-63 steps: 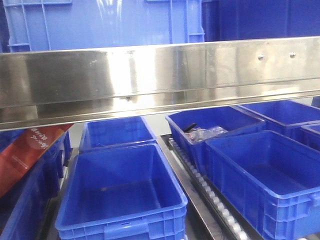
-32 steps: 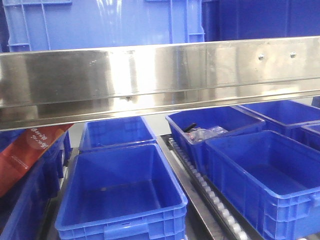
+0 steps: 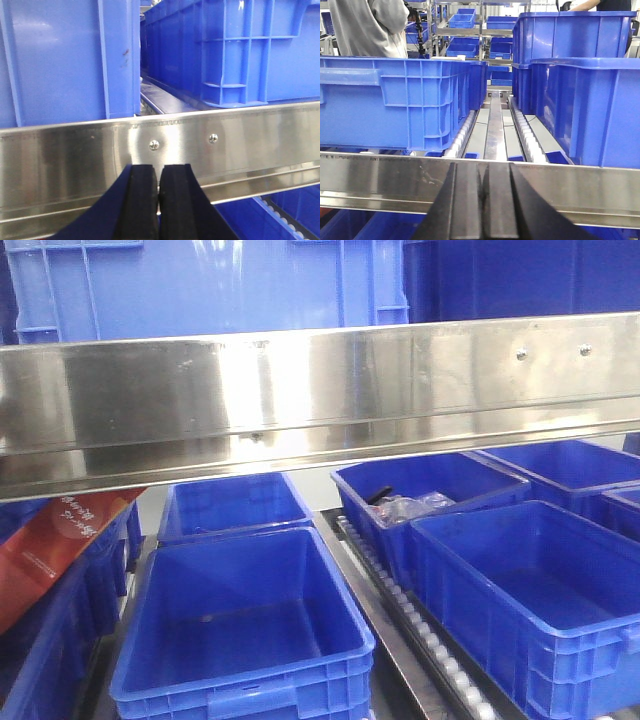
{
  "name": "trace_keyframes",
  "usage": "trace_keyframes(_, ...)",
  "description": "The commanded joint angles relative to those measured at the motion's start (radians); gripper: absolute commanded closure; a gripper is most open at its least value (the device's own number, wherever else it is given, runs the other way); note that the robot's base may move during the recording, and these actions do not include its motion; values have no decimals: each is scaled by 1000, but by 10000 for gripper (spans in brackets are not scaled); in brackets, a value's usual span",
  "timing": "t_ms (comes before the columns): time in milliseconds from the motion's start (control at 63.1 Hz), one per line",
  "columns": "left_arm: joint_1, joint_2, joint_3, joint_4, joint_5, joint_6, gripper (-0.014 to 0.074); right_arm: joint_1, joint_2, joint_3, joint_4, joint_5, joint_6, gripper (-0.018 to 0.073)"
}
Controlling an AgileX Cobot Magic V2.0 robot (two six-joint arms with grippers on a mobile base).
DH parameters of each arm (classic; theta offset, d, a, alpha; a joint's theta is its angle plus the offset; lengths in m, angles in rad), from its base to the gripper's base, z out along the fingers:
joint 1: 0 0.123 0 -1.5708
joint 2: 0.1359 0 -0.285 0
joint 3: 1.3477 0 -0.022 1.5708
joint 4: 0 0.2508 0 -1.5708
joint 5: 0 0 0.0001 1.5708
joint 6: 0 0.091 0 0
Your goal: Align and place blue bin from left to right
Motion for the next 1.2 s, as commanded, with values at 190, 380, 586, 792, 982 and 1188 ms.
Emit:
trace_keyframes(190, 2, -5, -2, -3, -20, 4, 585, -166, -7, 29, -20, -43, -8, 629)
trace_keyframes(380, 2, -5, -2, -3, -20, 4, 585, -384, -56, 189, 132, -141, -119, 629)
trace_keyframes(586, 2, -5, -2, -3, -20, 4, 585, -462, -172, 380, 144, -184, -120, 629)
trace_keyframes(792, 2, -5, -2, -3, -20, 4, 585, -464, -172, 408, 138, -188, -120, 629)
trace_keyframes(982, 2, -5, -2, -3, -20, 4, 585, -462, -172, 408, 136, -188, -120, 629)
trace_keyframes(1188, 2, -5, -2, -3, -20, 4, 585, -398, -172, 408, 136, -188, -120, 629)
